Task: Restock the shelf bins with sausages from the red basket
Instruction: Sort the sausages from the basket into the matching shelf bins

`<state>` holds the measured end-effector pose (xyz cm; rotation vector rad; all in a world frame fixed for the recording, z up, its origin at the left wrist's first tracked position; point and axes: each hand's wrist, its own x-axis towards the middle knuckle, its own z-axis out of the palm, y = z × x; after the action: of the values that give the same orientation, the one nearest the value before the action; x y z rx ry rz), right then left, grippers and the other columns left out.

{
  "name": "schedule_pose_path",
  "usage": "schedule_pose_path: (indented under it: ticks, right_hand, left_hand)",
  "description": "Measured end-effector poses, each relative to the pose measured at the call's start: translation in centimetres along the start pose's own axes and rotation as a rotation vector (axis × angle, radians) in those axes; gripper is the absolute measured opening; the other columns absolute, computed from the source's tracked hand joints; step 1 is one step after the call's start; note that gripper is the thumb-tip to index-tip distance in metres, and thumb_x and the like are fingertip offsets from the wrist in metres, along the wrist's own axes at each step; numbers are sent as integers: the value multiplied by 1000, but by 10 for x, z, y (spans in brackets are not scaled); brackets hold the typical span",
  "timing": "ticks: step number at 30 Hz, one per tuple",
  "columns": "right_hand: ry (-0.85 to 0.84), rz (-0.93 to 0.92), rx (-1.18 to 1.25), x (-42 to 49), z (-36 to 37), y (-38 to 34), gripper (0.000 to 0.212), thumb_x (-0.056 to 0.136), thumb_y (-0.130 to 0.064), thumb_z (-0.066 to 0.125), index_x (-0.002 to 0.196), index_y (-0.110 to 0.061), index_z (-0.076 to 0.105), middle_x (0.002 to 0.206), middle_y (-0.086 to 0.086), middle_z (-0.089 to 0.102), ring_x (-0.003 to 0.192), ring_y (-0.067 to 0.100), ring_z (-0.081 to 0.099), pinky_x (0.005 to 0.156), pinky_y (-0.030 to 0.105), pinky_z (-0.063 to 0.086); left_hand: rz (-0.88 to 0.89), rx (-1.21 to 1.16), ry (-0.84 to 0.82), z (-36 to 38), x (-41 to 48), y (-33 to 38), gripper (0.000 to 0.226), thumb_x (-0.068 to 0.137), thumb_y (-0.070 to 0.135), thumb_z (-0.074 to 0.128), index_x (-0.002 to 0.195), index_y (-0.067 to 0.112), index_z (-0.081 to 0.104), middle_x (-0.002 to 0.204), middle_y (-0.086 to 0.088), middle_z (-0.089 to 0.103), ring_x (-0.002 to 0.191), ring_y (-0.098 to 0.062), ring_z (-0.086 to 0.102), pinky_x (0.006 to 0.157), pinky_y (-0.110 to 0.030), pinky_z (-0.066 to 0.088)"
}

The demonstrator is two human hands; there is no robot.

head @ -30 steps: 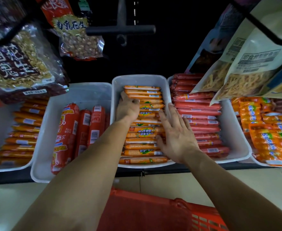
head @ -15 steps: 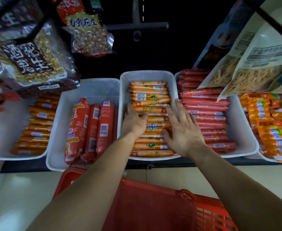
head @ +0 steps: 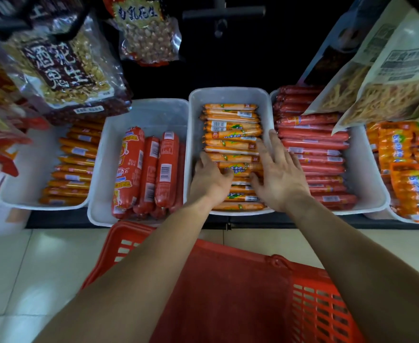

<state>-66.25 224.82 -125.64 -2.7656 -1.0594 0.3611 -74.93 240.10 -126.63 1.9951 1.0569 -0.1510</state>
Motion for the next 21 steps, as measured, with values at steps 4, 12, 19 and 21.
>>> schedule_pose_path:
  ticks: [4, 12, 19, 21]
  right_hand:
    - [8, 8, 16, -1, -3, 1, 83, 96, -48, 48, 160, -23, 1, 166, 3, -19, 153, 29, 6, 123, 49, 12]
    - [20, 4, 33, -9, -11, 2, 71, 100, -49, 39, 159, -22, 9, 168, 3, -3, 153, 30, 9, 120, 50, 16]
    - [-2, 8, 88, -27, -15, 16, 74, 97, -49, 42, 159, -19, 16, 166, 3, 13, 152, 27, 12, 121, 50, 21]
    - [-22, 9, 90, -35, -14, 17, 76, 98, -49, 43, 160, -21, 10, 167, 1, 8, 153, 26, 8, 121, 50, 20]
  left_hand:
    - [78, -111, -1, -4, -4, 0, 48, 94, 30, 63, 138, 28, 42, 128, 2, 60, 109, -21, 63, 86, -32, 46]
    - [-54, -10, -134, -11, -16, -1, 57, 91, 38, 62, 138, 16, 38, 131, -8, 56, 112, -27, 61, 78, -31, 46]
    - [1, 46, -145, -13, -32, 2, 62, 85, 35, 70, 137, 23, 38, 131, -3, 58, 119, -26, 59, 103, -40, 47]
    - [13, 37, -123, -18, -34, 2, 68, 83, 37, 72, 139, 23, 36, 136, -3, 54, 122, -26, 56, 107, -42, 45]
